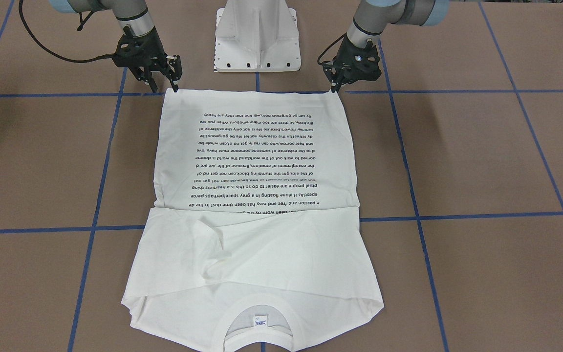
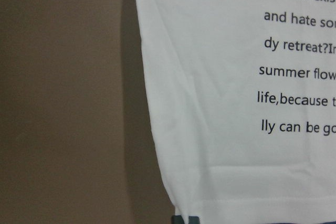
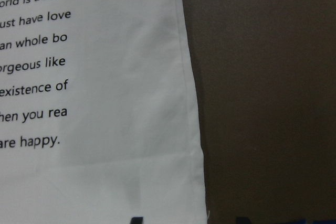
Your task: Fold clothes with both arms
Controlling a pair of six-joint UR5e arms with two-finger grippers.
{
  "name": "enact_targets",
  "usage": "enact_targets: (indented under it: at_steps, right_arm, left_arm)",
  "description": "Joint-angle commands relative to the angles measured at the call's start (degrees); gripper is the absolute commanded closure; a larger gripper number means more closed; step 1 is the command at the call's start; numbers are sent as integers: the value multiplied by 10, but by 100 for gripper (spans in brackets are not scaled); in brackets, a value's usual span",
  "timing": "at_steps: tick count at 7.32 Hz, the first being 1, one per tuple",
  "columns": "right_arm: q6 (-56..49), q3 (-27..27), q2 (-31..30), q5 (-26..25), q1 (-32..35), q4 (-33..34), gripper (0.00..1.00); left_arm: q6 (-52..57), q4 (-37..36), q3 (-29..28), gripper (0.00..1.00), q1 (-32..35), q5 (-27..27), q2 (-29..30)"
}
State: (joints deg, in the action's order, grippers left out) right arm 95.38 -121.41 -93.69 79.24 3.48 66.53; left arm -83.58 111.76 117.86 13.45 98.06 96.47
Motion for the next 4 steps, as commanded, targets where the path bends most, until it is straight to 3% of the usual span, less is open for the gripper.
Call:
enact_targets:
  at_steps: [1, 4]
  right_arm:
    - [20, 5, 2, -1, 0, 0, 34]
    - [72, 12, 6, 0, -2, 1, 33]
  left_arm:
    - [0, 0, 0, 100, 0, -1, 2]
    - [-1, 0, 1, 100, 0, -1, 2]
